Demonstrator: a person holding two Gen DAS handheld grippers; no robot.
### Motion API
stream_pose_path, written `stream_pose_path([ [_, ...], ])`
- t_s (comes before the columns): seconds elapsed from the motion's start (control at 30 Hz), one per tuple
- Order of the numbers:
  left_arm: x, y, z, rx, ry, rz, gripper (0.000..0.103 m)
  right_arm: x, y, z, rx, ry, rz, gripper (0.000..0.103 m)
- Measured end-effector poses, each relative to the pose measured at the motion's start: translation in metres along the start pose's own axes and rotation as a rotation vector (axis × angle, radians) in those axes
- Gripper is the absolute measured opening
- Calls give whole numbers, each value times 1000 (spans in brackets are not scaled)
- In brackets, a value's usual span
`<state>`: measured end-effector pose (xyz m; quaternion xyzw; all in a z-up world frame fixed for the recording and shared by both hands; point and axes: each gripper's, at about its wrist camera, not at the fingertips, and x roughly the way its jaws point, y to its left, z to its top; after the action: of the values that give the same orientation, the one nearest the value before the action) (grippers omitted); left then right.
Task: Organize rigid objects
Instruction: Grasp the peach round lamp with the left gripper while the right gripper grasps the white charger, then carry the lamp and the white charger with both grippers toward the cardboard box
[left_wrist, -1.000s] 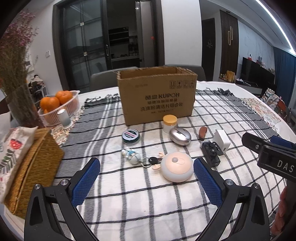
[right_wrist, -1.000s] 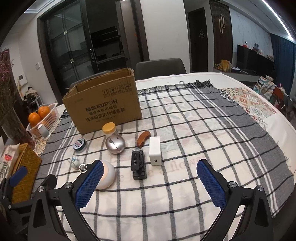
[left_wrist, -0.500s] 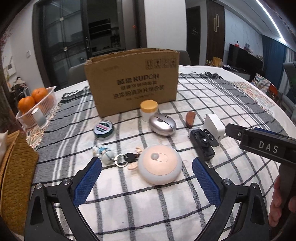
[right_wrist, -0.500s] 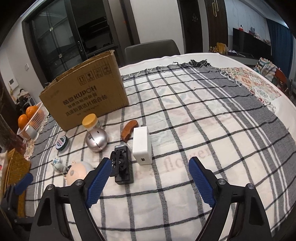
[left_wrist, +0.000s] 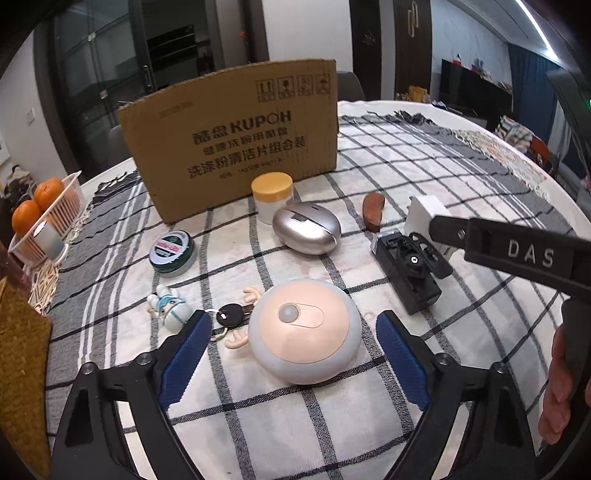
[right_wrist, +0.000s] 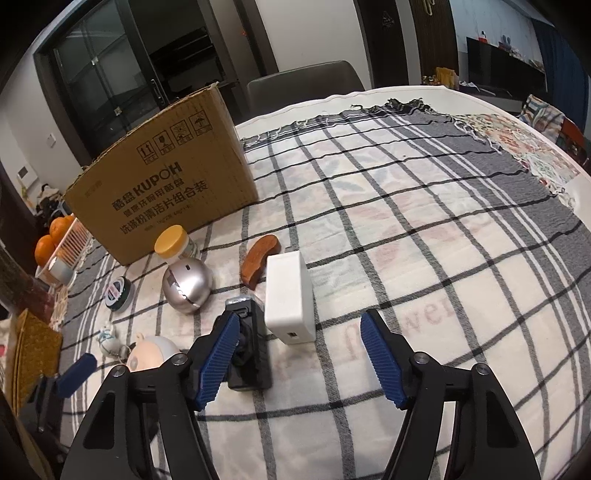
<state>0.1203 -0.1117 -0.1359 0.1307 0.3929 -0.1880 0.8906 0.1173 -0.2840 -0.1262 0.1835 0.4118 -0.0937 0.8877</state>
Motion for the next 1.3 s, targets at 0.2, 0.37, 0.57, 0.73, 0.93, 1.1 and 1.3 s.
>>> stream_pose_path([
  [0.2, 13, 5, 2, -12, 20, -8, 85, 11, 4, 4, -10, 4, 1, 60],
  [0.37, 21, 4, 4, -16, 35, -29, 85, 22, 5, 6, -5, 27, 9, 57],
  [0.57, 33, 3, 4, -30, 69, -50, 78, 34, 2, 8, 13, 50, 8, 49],
  [0.73, 38, 3, 5, -54, 71, -55, 76, 43, -1, 8, 20, 86, 16, 34],
  [0.93, 38, 3, 6, -69, 64, -44, 74, 44, -3, 7, 23, 83, 11, 27],
  [1.1, 32, 10, 7, -119, 59, -25, 74, 38, -3, 5, 19, 65, 3, 24],
  [1.3, 16, 14, 12, -135, 15, -11, 74, 25, 5, 4, -13, 40, 21, 24],
])
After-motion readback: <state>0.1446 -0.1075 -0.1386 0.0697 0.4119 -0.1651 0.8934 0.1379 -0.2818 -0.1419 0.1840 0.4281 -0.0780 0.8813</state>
